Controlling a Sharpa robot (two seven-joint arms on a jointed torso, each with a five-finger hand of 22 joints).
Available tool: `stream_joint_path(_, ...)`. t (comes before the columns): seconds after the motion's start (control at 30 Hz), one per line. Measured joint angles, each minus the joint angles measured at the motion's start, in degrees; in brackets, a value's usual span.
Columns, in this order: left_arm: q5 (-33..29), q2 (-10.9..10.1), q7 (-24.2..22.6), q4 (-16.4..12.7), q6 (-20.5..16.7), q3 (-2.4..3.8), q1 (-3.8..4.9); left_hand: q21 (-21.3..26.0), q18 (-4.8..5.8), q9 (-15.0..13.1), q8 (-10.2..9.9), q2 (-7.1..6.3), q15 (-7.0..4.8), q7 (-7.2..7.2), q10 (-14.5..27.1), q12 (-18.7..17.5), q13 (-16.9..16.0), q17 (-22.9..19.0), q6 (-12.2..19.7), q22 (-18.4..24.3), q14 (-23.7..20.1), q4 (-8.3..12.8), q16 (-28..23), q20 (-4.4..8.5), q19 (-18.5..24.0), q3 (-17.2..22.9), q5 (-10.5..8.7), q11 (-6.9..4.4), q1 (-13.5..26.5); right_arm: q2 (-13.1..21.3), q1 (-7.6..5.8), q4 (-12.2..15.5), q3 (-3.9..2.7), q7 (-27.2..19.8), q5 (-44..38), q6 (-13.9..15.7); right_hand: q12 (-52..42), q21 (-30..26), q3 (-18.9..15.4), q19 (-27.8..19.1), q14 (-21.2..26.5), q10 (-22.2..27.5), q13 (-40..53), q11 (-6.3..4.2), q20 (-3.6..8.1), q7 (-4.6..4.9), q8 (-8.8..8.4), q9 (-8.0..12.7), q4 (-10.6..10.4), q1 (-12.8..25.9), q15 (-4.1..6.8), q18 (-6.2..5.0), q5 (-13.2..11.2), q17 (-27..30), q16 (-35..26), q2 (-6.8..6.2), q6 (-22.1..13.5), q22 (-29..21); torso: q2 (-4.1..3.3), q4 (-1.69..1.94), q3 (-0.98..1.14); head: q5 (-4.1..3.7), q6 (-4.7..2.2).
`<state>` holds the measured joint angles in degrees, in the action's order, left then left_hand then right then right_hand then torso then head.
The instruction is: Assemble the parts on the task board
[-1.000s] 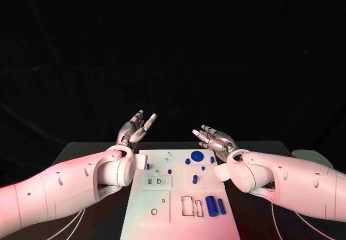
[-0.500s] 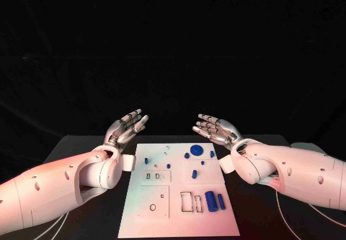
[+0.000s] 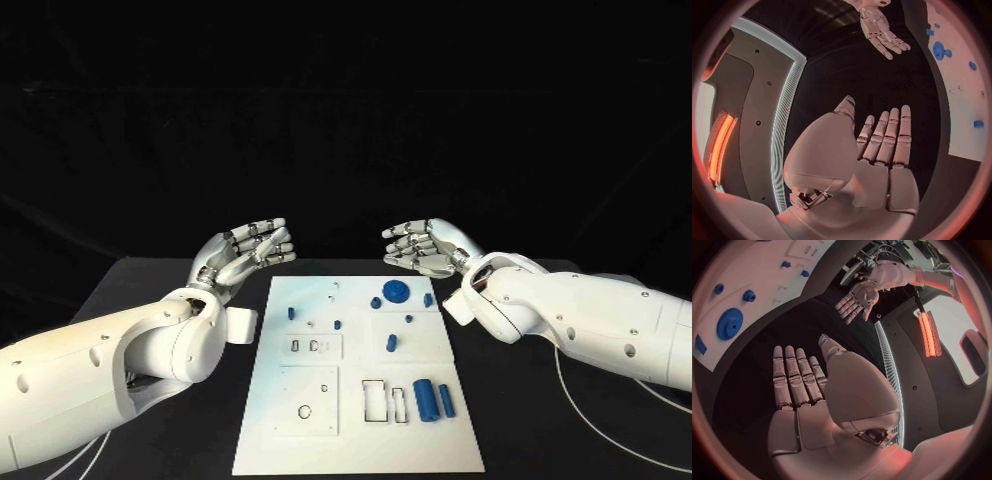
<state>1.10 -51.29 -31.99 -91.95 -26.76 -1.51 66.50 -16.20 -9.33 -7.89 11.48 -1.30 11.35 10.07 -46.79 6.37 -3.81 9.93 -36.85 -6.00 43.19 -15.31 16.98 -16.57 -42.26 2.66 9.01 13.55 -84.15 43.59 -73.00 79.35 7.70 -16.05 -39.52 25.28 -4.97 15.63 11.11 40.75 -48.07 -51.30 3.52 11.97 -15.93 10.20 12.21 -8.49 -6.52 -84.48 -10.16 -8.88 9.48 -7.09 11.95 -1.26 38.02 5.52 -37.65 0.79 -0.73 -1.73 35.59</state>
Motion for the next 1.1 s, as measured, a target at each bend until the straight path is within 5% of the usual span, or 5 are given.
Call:
stream_joint_path(0.07,-0.08,-0.71,0.12,-1.04,0.14,-0.01,0.29,-0.19,0.00,-0.67,1.06,-0.29,-0.50,0.44,-1.81,0.27,0.00,0.36,-3.11,0.03,1.65,0.14,0.50,0.06,-1.47,0.14,0.00,-0.50,-0.43,-0.14,-0.41,-0.45,-0.06,1.54,-4.89,-0.59,0.00,2.08,4.87,8.71,-9.75,-8.17,0.17,-2.08,2.02,0.84,1.34,-0.50,0.81,1.06,2.56,-1.31,-1.22,-0.92,1.82,-3.70,8.24,0.01,-0.57,0.15,-0.07,-0.14,0.01)
stream_joint_path(0.17,-0.20,-1.60,0.35,-2.59,0.41,-0.01,0.73,-0.84,-0.65,-1.34,2.26,-0.31,-1.14,1.02,-3.84,0.28,0.00,0.74,-6.49,0.16,3.72,0.30,1.03,0.32,-3.34,0.29,0.00,-1.07,-1.02,-0.48,-1.07,-1.02,-0.22,3.91,-12.48,-1.67,0.00,4.15,8.14,14.68,-15.63,-13.16,0.30,-3.57,3.93,1.39,1.77,-0.66,0.68,2.17,4.46,-1.34,-1.72,-2.06,2.98,-5.95,12.30,0.56,-1.40,0.42,-0.16,-0.40,0.01)
stream_joint_path(0.77,-0.37,-4.85,1.58,-7.05,2.03,0.04,3.07,-1.89,-0.62,-1.69,3.09,-0.81,-2.94,1.90,-8.42,0.07,0.01,2.02,-9.87,0.57,8.81,-0.02,1.60,1.82,-7.72,0.61,0.00,-2.80,-1.97,-1.37,-3.02,0.79,-0.72,17.11,-49.87,-9.05,0.83,17.29,13.42,31.04,-35.60,-20.43,3.48,-7.86,10.80,-1.98,2.63,-3.32,-2.42,6.28,10.61,-1.34,-1.16,-17.79,17.90,-11.70,17.61,8.19,-4.95,1.52,-0.54,-2.64,0.00)
stream_joint_path(0.97,-0.30,-4.68,1.75,-6.96,2.31,0.04,3.23,-1.89,-0.61,-1.68,3.09,-0.81,-2.94,1.90,-8.42,0.07,0.01,2.06,-9.87,0.56,8.81,-0.02,1.60,1.82,-7.72,0.61,0.00,-2.80,-1.96,-1.40,-3.12,1.58,-0.72,19.57,-55.20,-10.60,0.82,43.23,14.03,37.11,-35.86,-16.45,5.79,-7.23,11.12,-1.99,2.18,-5.50,-3.03,6.50,10.49,1.86,-1.16,-39.14,41.44,-12.48,17.05,39.49,-5.34,1.79,-0.79,-2.90,0.22)
stream_joint_path(1.1,-0.27,-4.29,1.86,-6.83,2.47,0.02,3.24,-1.89,-0.59,-1.68,3.09,-0.81,-2.94,1.90,-8.42,0.07,0.01,2.06,-9.86,0.61,8.81,-0.18,1.60,1.82,-7.72,0.77,0.00,-2.80,-1.96,-1.69,-3.16,1.93,-0.73,20.54,-57.30,-11.31,0.82,53.06,14.37,38.40,-35.92,-15.32,6.22,-7.05,10.59,-1.80,2.16,-6.56,-3.02,6.50,10.14,3.23,-1.16,-50.13,53.12,-12.48,16.83,52.07,-5.54,1.91,-0.93,-2.91,0.24)
